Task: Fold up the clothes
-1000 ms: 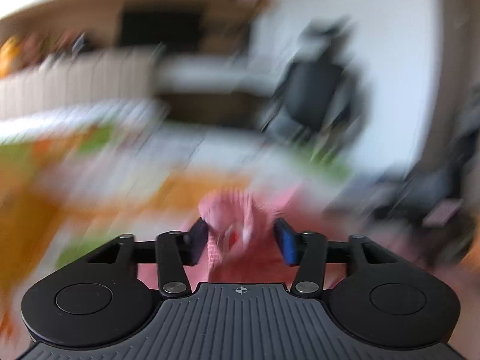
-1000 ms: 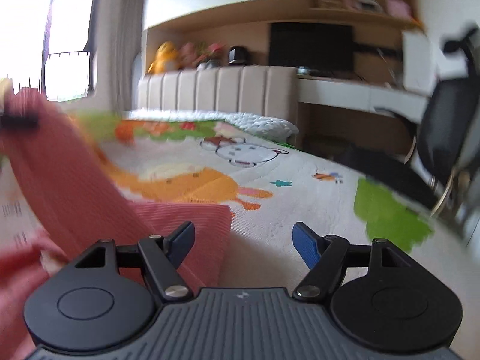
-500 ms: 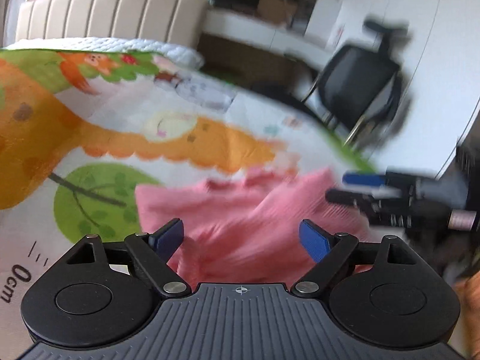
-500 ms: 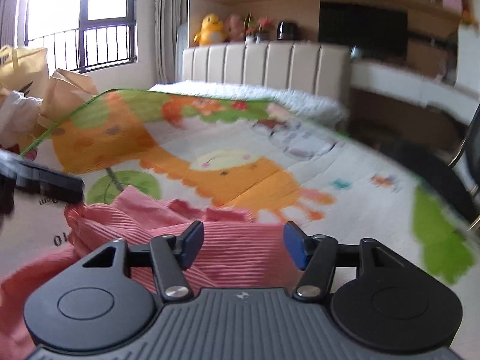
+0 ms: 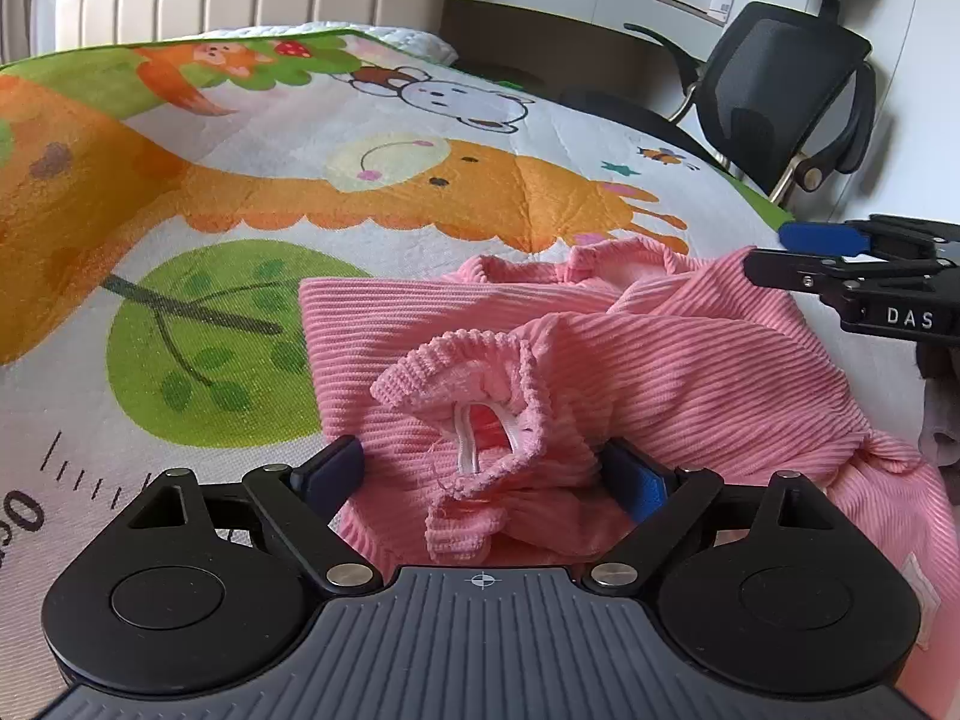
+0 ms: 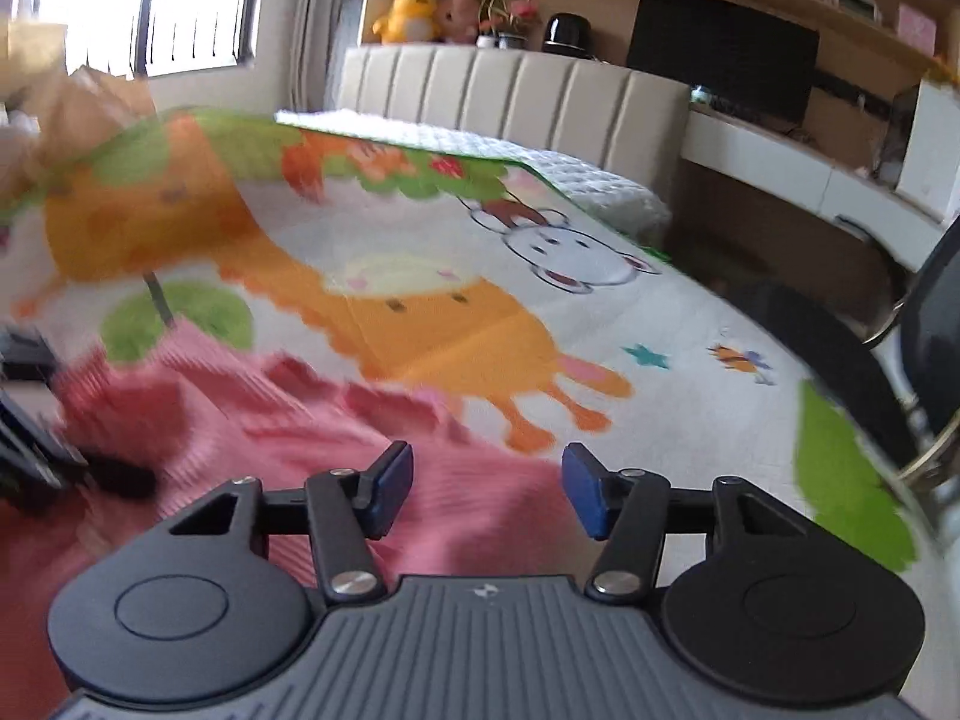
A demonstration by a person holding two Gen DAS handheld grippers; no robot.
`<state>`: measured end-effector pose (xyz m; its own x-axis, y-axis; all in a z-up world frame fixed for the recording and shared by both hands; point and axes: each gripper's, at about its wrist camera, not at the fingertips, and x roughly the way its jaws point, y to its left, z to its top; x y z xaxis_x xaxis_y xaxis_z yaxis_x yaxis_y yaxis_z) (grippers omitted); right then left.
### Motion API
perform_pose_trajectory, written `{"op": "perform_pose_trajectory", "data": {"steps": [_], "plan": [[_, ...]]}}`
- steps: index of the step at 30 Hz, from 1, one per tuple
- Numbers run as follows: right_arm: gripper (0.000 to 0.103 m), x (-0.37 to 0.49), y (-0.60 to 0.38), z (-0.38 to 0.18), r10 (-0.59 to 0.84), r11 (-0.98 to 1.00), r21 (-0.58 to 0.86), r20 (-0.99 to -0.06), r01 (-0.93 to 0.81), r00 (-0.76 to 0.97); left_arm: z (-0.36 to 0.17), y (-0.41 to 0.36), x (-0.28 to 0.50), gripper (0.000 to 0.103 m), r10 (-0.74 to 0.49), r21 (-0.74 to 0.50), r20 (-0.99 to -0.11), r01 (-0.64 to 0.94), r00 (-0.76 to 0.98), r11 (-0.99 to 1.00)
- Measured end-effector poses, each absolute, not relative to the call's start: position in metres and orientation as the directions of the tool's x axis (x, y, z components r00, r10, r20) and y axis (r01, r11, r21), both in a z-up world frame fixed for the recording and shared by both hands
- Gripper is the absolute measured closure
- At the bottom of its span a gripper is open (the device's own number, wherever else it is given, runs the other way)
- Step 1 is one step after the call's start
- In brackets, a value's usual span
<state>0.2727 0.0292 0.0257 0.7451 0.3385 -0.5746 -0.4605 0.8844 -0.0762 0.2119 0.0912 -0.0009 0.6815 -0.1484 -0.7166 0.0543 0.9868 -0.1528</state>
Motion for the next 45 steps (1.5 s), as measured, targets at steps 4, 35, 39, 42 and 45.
{"op": "perform_pose_trajectory", "data": {"steps": [4, 35, 39, 42, 45], "plan": [[0.048, 0.292, 0.033, -0.001, 0.292, 0.894, -0.060, -0.676, -0.445, 0.677, 0.009, 0.097, 0.211, 0.011, -0.164, -0.188, -0.710, 0.041, 0.685, 0.981], [0.097, 0.208, -0.031, 0.080, 0.506, 0.857, 0.206, -0.508, -0.472, 0.697, 0.084, 0.121, 0.150, 0.093, -0.354, -0.301, -0.495, 0.226, 0.793, 0.927], [0.097, 0.151, -0.053, 0.078, 0.502, 0.856, 0.184, -0.523, -0.483, 0.689, 0.080, 0.114, 0.094, 0.092, -0.402, -0.278, -0.513, 0.296, 0.759, 0.914], [0.097, 0.118, -0.061, 0.057, 0.449, 0.868, 0.099, -0.576, -0.487, 0.683, 0.064, 0.108, 0.069, 0.086, -0.433, -0.280, -0.573, 0.330, 0.696, 0.902], [0.094, 0.093, -0.066, 0.036, 0.404, 0.849, -0.008, -0.634, -0.528, 0.660, 0.047, 0.106, 0.049, 0.065, -0.464, -0.296, -0.633, 0.359, 0.620, 0.885]]}}
